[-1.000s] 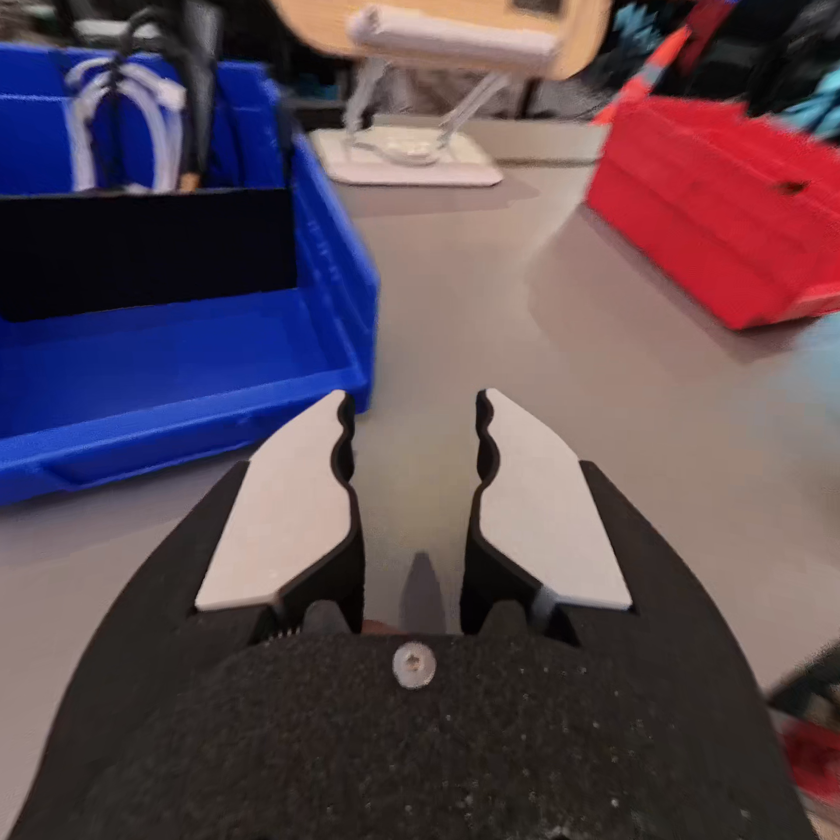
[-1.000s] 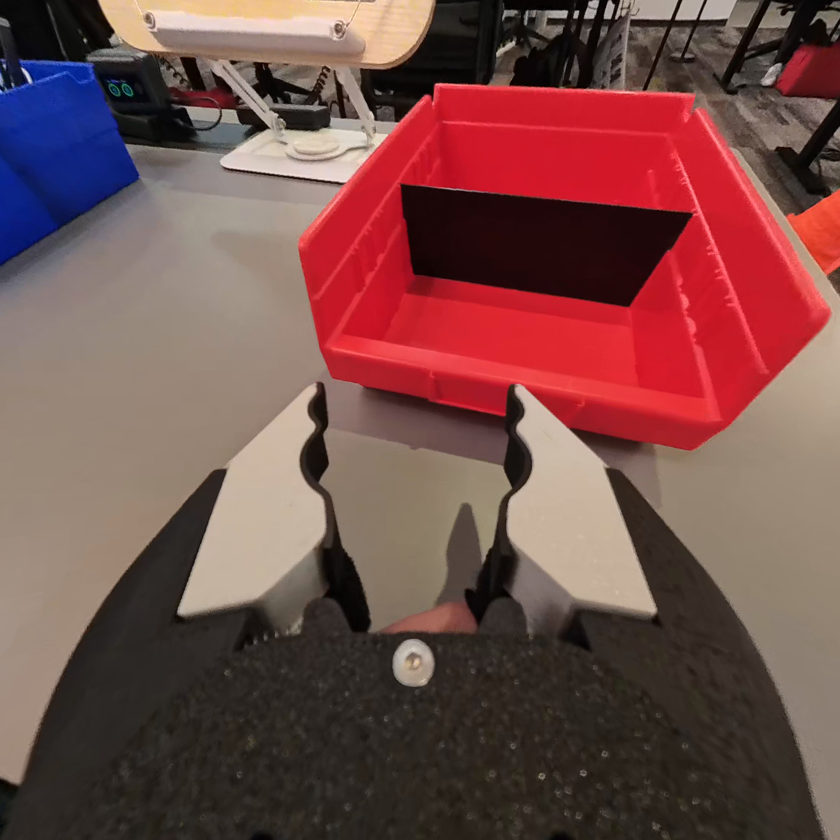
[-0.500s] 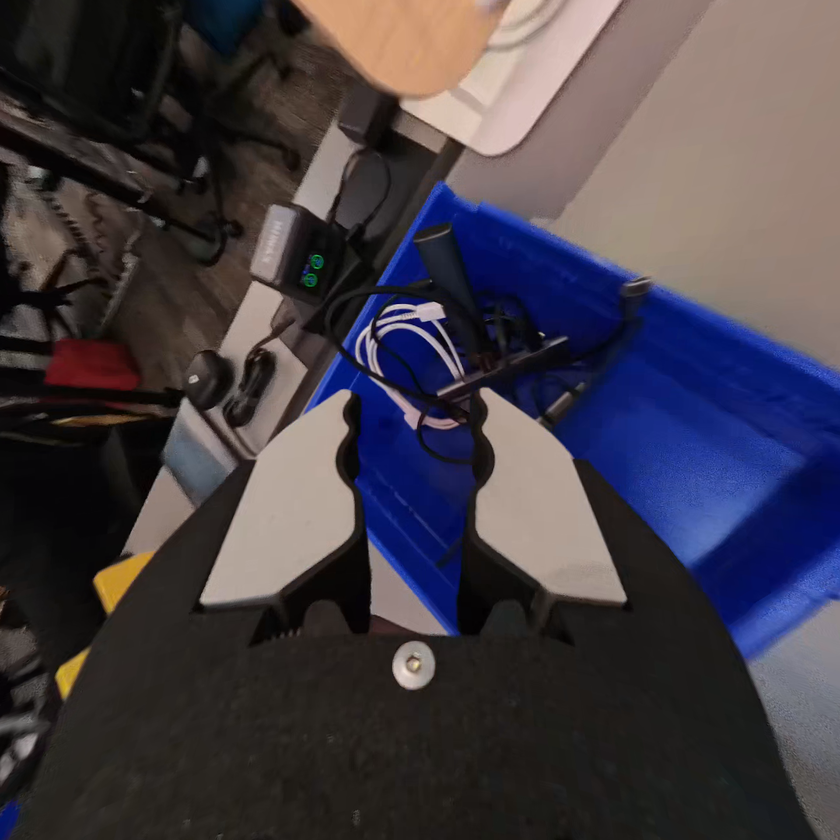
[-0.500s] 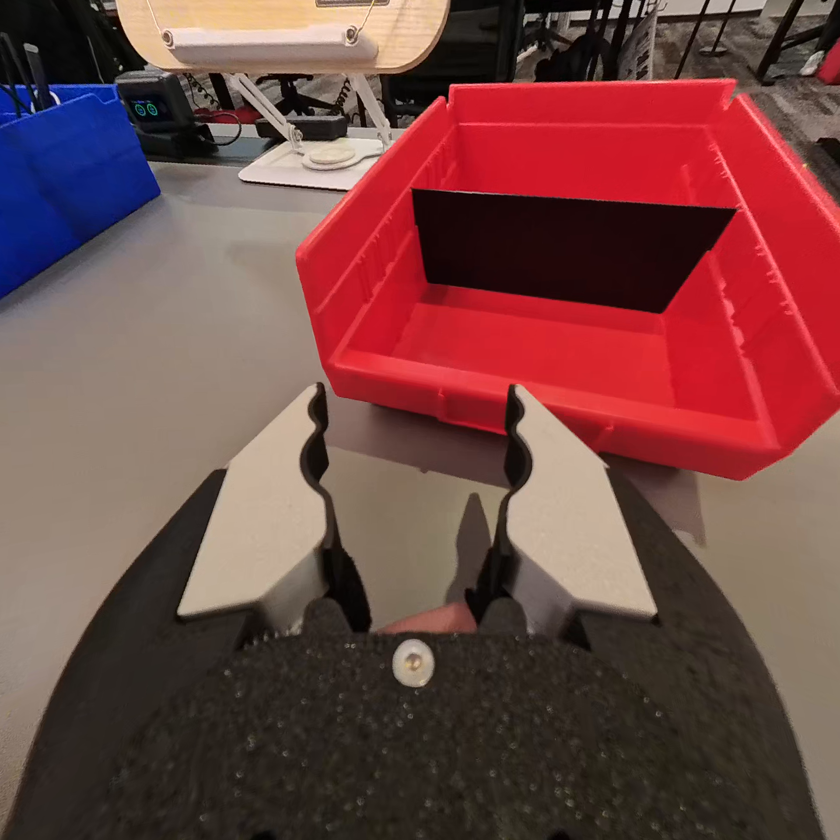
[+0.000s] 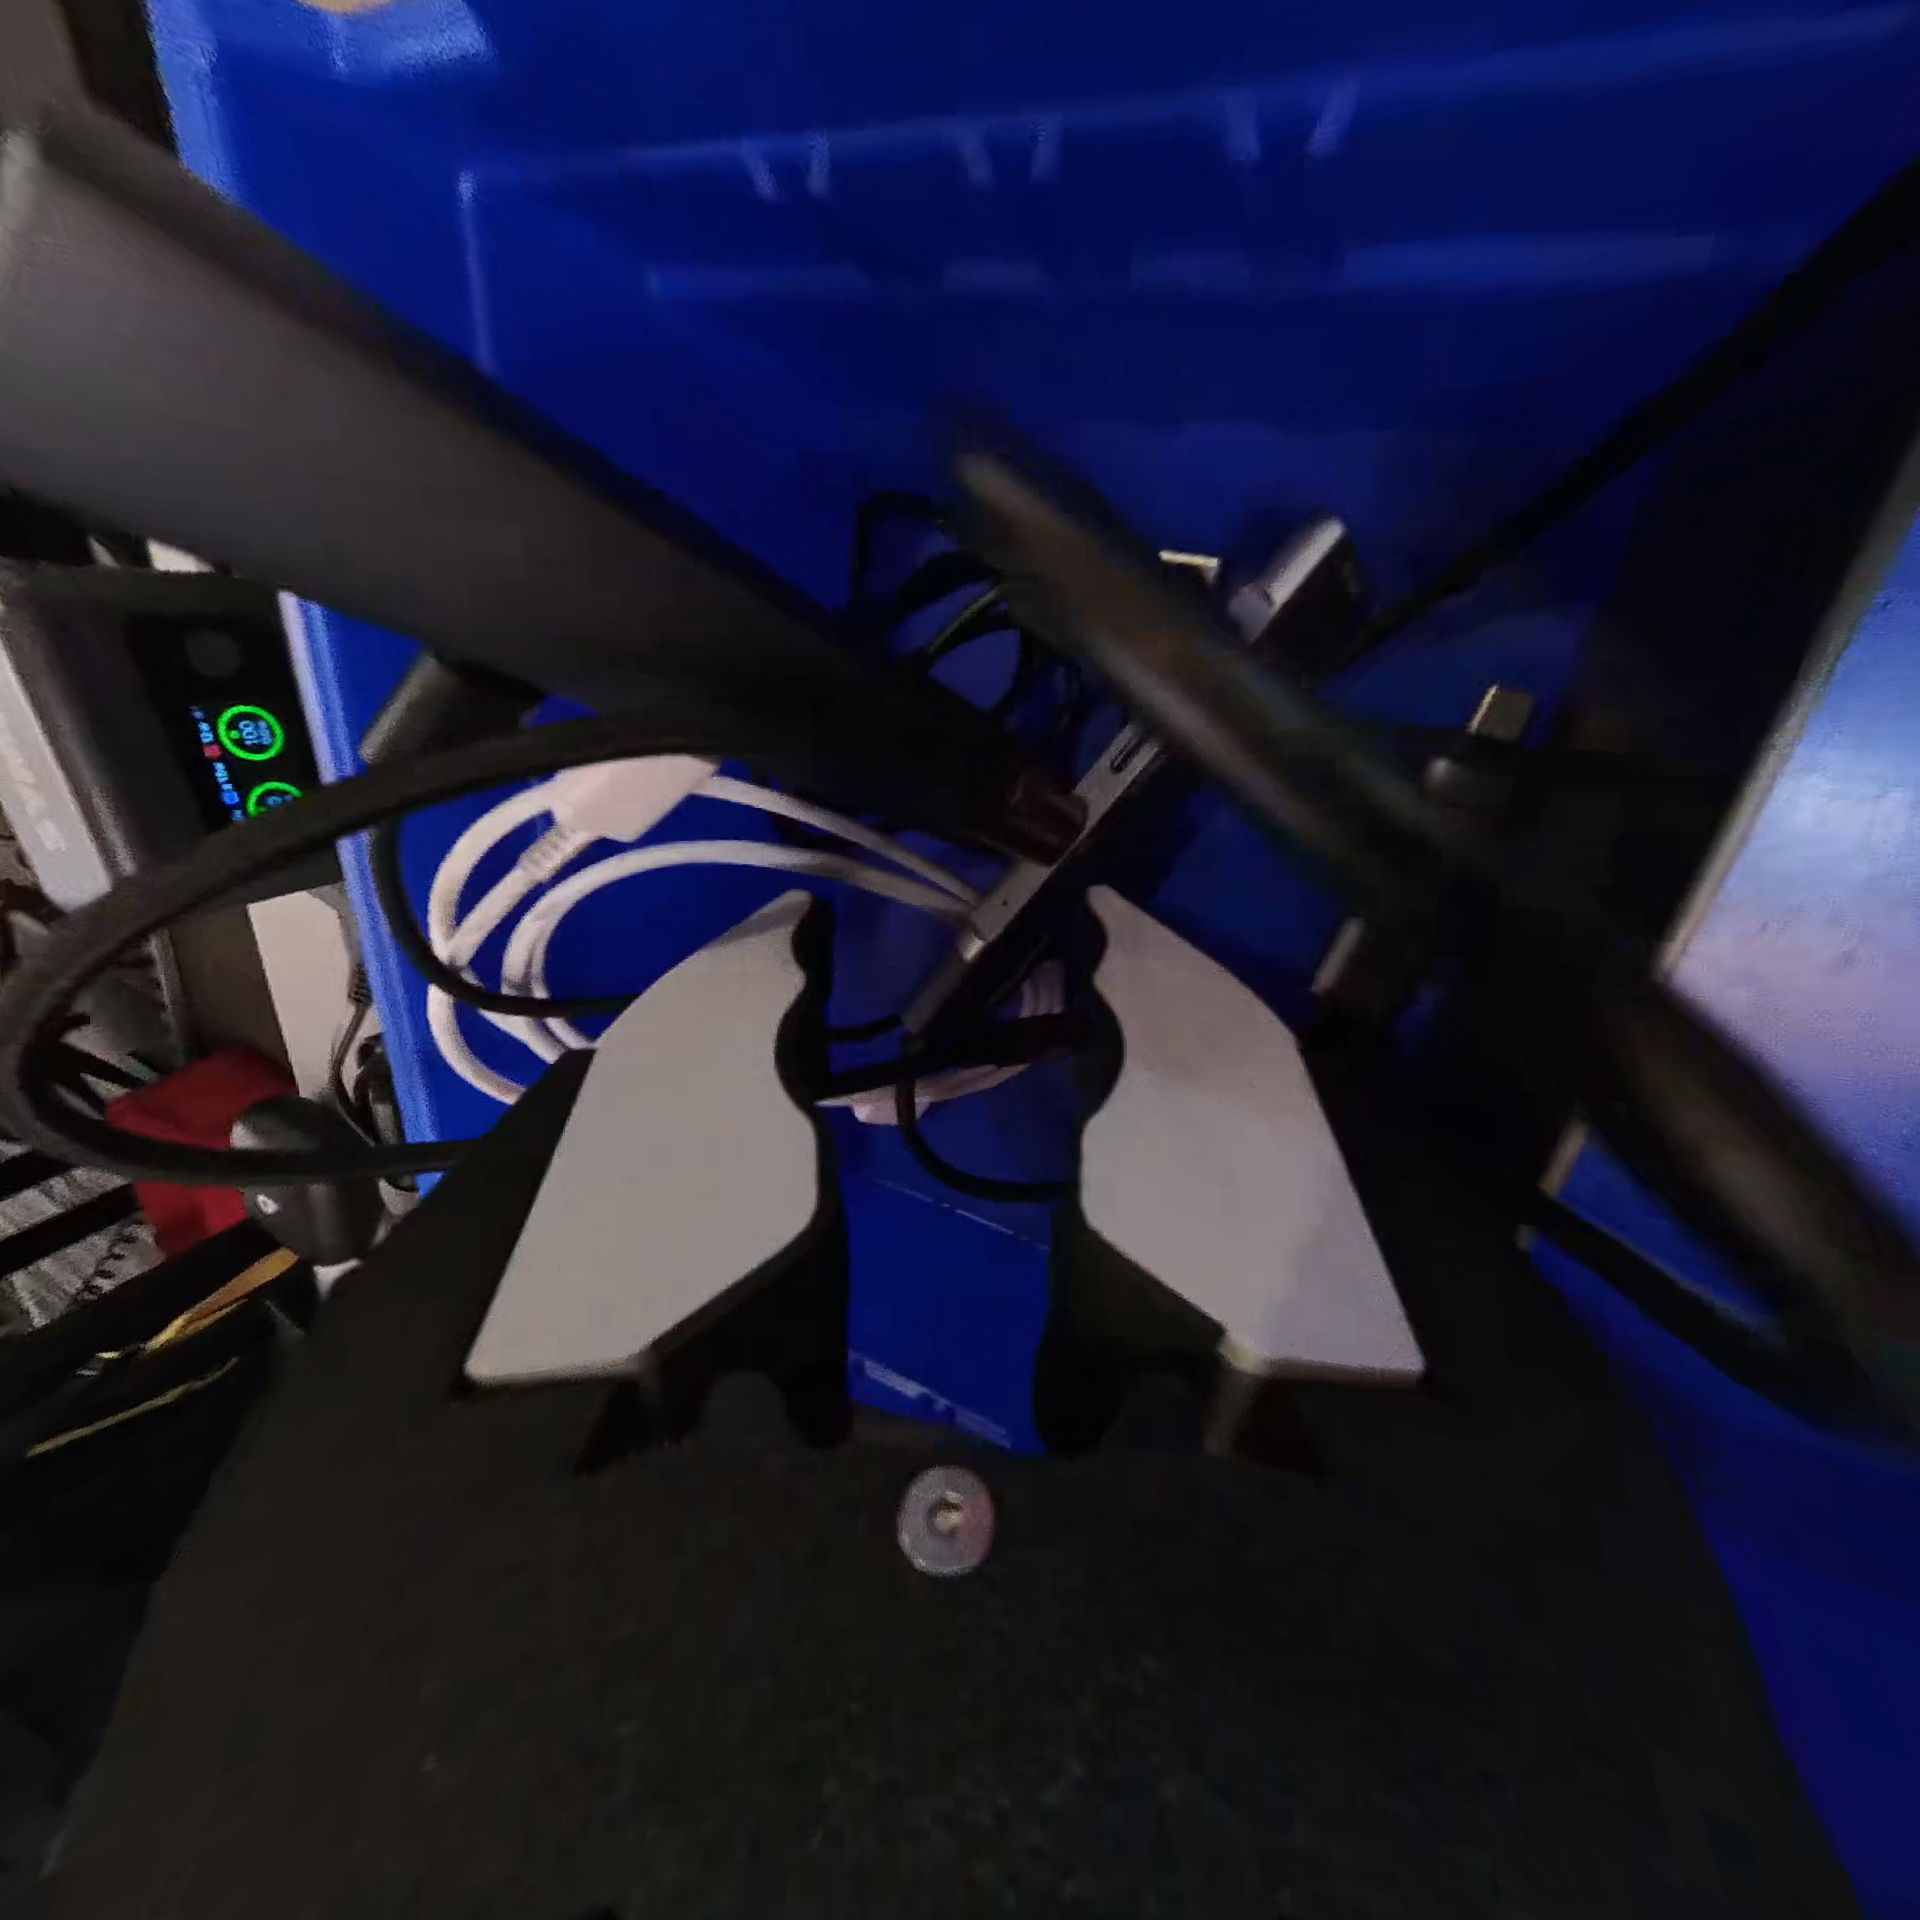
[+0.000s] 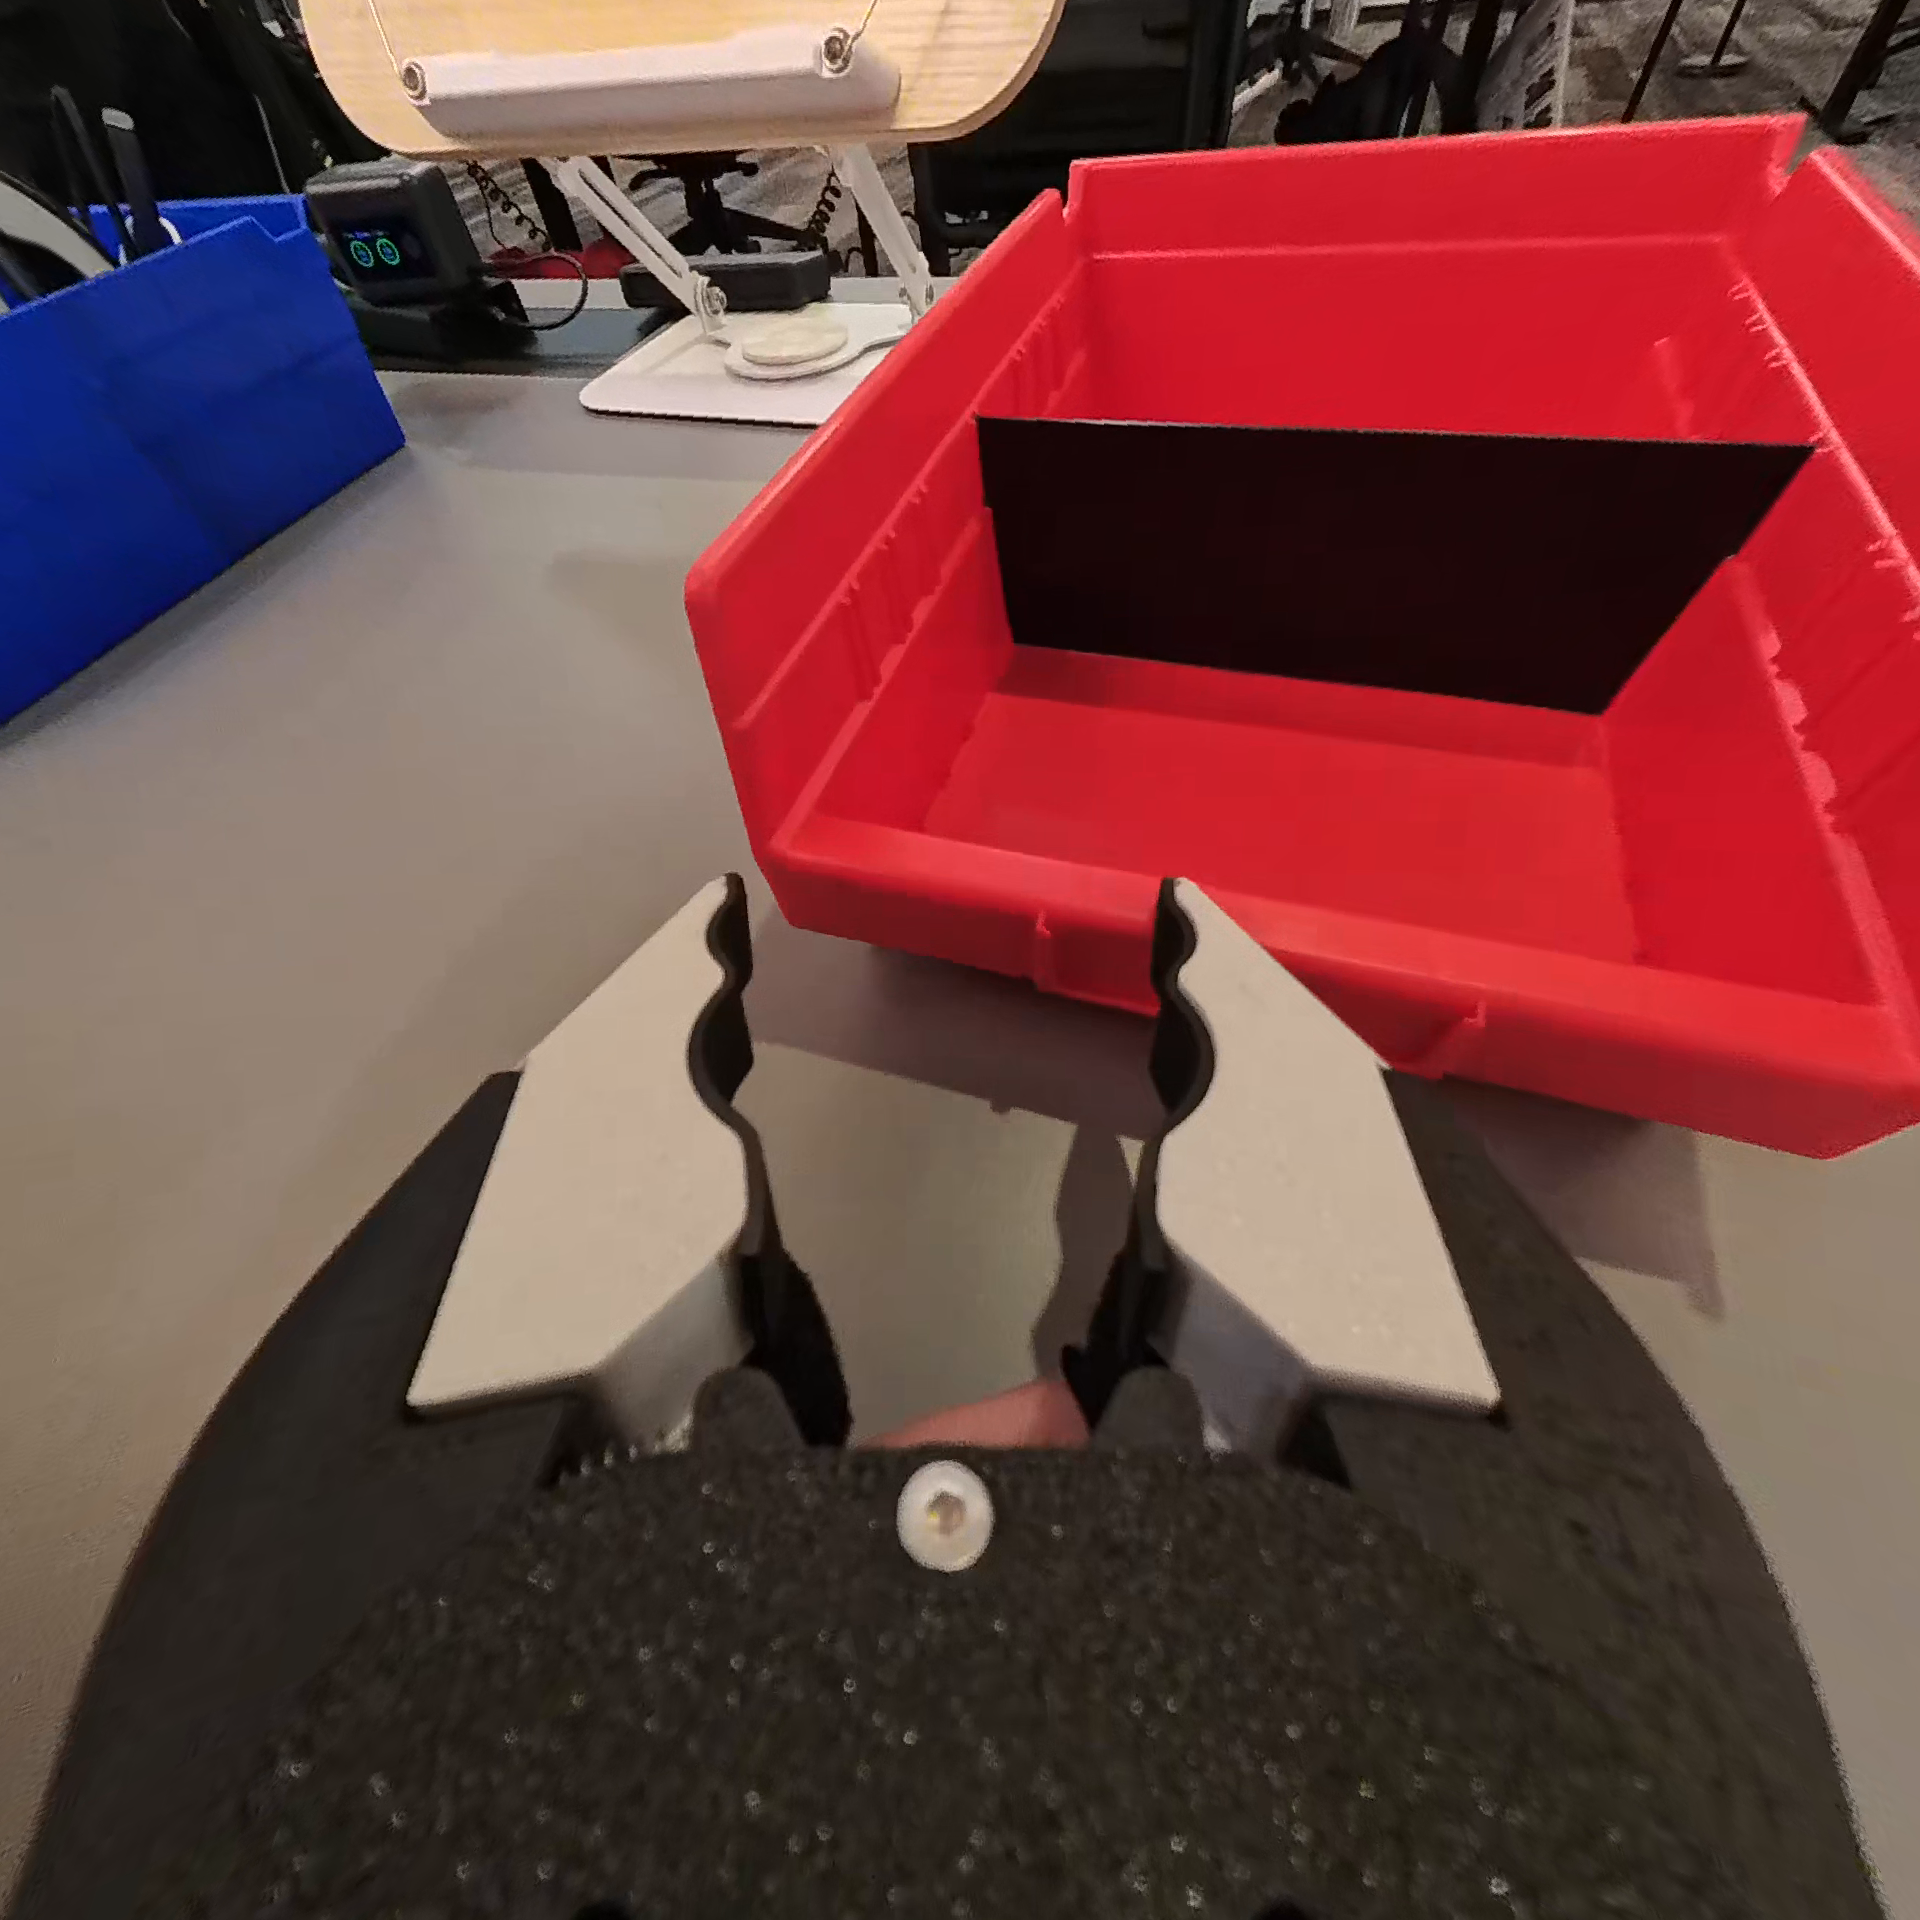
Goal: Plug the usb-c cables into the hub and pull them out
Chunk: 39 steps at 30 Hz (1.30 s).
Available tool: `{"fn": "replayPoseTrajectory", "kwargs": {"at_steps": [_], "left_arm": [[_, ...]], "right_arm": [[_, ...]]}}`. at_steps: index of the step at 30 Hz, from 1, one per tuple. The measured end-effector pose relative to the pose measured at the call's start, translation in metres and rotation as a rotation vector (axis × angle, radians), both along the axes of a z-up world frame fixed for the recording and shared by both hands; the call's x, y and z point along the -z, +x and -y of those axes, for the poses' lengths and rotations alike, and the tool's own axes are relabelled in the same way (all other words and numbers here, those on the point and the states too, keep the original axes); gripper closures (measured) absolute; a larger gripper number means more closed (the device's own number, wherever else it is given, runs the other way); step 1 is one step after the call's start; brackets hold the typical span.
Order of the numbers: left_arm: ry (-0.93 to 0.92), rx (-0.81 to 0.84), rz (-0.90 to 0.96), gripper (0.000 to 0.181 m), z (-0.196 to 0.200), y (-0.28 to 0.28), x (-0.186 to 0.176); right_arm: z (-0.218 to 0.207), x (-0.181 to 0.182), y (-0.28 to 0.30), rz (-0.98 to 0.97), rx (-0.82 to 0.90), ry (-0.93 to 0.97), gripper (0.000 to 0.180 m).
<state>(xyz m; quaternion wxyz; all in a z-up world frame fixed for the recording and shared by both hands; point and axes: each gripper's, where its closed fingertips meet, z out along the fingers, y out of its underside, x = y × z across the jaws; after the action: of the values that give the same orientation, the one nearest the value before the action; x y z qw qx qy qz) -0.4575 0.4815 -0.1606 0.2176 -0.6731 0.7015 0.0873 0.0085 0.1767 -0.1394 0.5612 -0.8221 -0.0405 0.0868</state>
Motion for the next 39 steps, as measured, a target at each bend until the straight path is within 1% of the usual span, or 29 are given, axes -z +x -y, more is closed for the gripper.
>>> {"fn": "replayPoseTrajectory", "kwargs": {"at_steps": [3,5,6,7,11,15,19,21,26,29,32,36,39], "left_arm": [[-0.008,0.04,-0.078,0.14,-0.001,-0.005,0.007],[0.0,0.08,-0.161,0.144,-0.003,-0.011,0.014],[-0.001,0.101,-0.186,0.148,-0.002,-0.012,0.018],[-0.008,0.115,-0.197,0.153,-0.001,-0.012,0.021],[-0.007,0.133,-0.22,0.156,0.0,-0.011,0.02],[0.081,0.167,-0.26,0.16,0.0,-0.012,0.011],[0.198,0.182,-0.268,0.166,-0.001,-0.009,-0.013],[0.279,0.19,-0.254,0.172,0.0,-0.005,-0.034],[0.426,0.174,-0.198,0.172,0.014,-0.001,-0.096],[0.526,0.178,-0.136,0.172,0.032,0.005,-0.135],[0.677,0.219,-0.09,0.172,0.058,0.02,-0.179],[0.941,0.302,-0.043,0.173,0.099,0.049,-0.251],[1.12,0.307,0.031,0.172,0.126,0.068,-0.321]], "right_arm": [[-0.001,0.001,-0.001,0.014,-0.001,0.001,0.102],[-0.002,0.001,-0.001,0.021,0.0,0.001,0.102],[-0.002,0.001,-0.001,0.024,0.0,0.001,0.102],[-0.002,0.001,-0.001,0.026,0.0,0.001,0.102],[0.0,0.002,-0.001,0.03,-0.001,-0.001,0.102],[0.001,0.002,-0.001,0.038,-0.002,-0.003,0.102],[0.002,0.002,-0.002,0.049,-0.001,-0.007,0.102],[0.003,0.002,-0.003,0.051,-0.001,-0.011,0.102],[0.008,0.0,-0.008,0.052,-0.015,-0.013,0.102],[0.011,-0.007,-0.01,0.079,-0.015,0.017,0.102],[0.014,-0.021,-0.016,0.095,-0.038,0.08,0.102],[0.016,-0.057,-0.042,0.13,-0.134,0.226,0.102],[0.015,-0.082,-0.065,0.181,-0.186,0.291,0.102]]}}
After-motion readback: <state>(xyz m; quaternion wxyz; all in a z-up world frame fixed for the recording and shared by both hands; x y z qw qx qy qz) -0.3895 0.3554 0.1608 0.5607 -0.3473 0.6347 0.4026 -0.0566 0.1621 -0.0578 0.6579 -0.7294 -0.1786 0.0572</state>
